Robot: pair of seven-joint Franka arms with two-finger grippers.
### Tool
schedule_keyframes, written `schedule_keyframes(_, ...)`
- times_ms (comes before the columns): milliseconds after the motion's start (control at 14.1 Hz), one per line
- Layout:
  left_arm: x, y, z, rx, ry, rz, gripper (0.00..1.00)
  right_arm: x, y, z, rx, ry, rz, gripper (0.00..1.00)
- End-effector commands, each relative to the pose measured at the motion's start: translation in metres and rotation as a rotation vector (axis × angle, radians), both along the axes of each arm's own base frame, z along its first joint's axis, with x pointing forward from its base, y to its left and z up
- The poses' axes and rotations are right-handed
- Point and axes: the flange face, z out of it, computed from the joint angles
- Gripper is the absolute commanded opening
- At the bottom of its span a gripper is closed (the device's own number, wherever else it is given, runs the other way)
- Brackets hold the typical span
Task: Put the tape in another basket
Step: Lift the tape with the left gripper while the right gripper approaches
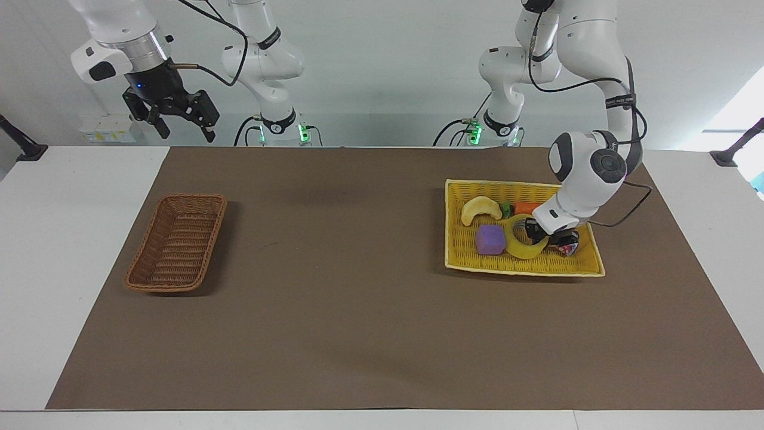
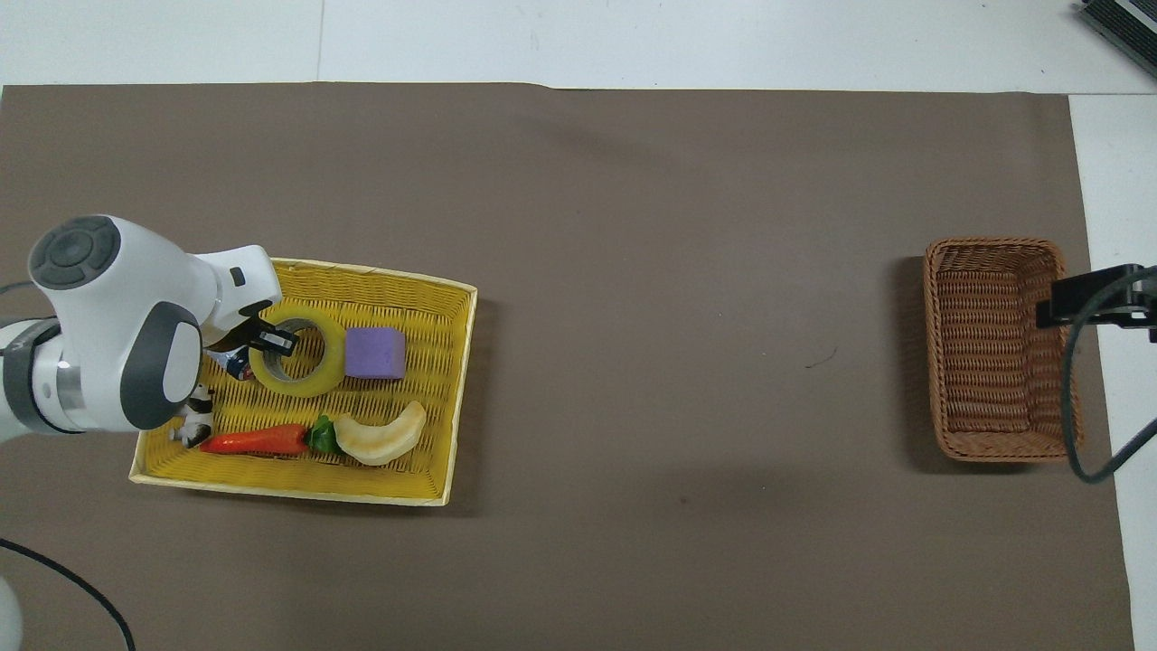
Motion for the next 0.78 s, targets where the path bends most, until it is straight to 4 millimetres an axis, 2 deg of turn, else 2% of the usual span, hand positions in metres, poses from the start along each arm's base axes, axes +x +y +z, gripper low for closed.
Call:
schedule_keyframes(0,0.014,0.002,0.046,-0.011,0.03,0.007,0.0,-0.005,0.003,0.0,0.019,-0.005,0.029,1.0)
schedule_keyframes(142,0.015,0.003,0.068,-0.013,0.042,0.011,0.0,-0.005,0.014,0.0,0.048,-0.007,0.047,1.0)
schedule_keyframes(356,0.015,0.011,0.113,-0.04,0.039,0.049,0.0,0.001,0.027,0.002,0.158,-0.052,0.06,1.0)
schedule_keyframes(427,0.014,0.013,0.125,-0.059,0.04,0.098,0.0,0.003,0.033,-0.005,0.162,-0.053,0.069,1.0)
schedule_keyframes(498,0.012,0.013,0.139,-0.067,0.032,0.161,0.0,0.006,0.048,-0.01,0.182,-0.062,0.089,1.0)
schedule_keyframes(569,0.01,0.008,0.143,-0.069,0.035,0.219,0.0,0.011,0.06,-0.016,0.203,-0.087,0.09,1.0)
schedule_keyframes(712,0.007,-0.01,0.151,-0.084,0.035,0.32,0.0,0.019,0.098,-0.022,0.231,-0.135,0.115,1.0)
